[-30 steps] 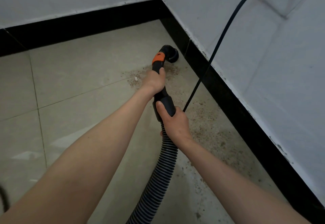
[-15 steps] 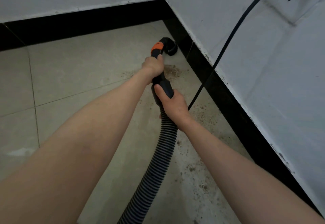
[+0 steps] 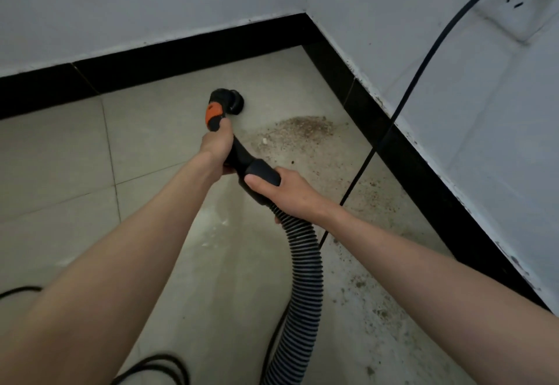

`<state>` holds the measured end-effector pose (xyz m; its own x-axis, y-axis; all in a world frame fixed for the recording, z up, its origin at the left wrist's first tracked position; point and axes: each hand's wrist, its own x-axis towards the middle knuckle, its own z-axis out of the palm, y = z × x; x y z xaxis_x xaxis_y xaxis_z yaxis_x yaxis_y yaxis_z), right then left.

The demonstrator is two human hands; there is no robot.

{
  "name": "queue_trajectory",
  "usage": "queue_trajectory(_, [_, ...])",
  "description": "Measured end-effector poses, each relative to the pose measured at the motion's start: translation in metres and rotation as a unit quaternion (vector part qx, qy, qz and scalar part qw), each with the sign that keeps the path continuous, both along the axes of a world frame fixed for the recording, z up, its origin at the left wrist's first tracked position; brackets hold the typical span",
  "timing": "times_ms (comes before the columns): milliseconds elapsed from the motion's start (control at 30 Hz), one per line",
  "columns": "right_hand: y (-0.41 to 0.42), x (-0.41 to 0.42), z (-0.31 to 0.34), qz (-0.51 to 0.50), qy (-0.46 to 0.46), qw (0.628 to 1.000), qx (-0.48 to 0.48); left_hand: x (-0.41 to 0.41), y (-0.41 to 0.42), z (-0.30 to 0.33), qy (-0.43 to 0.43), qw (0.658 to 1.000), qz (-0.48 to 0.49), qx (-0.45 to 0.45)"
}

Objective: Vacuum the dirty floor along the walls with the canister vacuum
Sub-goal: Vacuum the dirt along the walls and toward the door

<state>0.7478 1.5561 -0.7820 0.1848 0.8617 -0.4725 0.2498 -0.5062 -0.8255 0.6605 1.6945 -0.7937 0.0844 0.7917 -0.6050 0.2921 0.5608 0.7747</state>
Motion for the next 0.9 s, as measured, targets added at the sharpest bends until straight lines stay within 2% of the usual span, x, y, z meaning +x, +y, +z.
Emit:
queue_trajectory(100, [-0.009, -0.024, 0.003, 0.013, 0.008, 1.0, -0.005, -0.03, -0.006, -0.001, -0.005, 1.0, 0.028, -0.013])
queue_trajectory(267, [-0.036, -0.056, 0.005, 0.038, -0.043, 0.998, -0.001, -0.063, -0.028, -0.009, 0.019, 0.999, 0.03, 0.004])
queue_trajectory(533, [-0.059, -0.064, 0.011, 0.009, -0.043, 0.999, -0.005, -0.071, -0.052, -0.007, 0.055, 0.998, 0.024, -0.01])
queue_trajectory(633, [-0.069, -0.059, 0.013, -0.011, -0.013, 1.0, -0.015, -0.064, -0.06, -0.007, 0.049, 0.999, 0.01, -0.015])
queue_trajectory(900, [-0.084, -0.039, 0.012, -0.061, 0.136, 0.987, -0.054, -0.035, -0.074, -0.007, 0.066, 0.997, -0.025, -0.01])
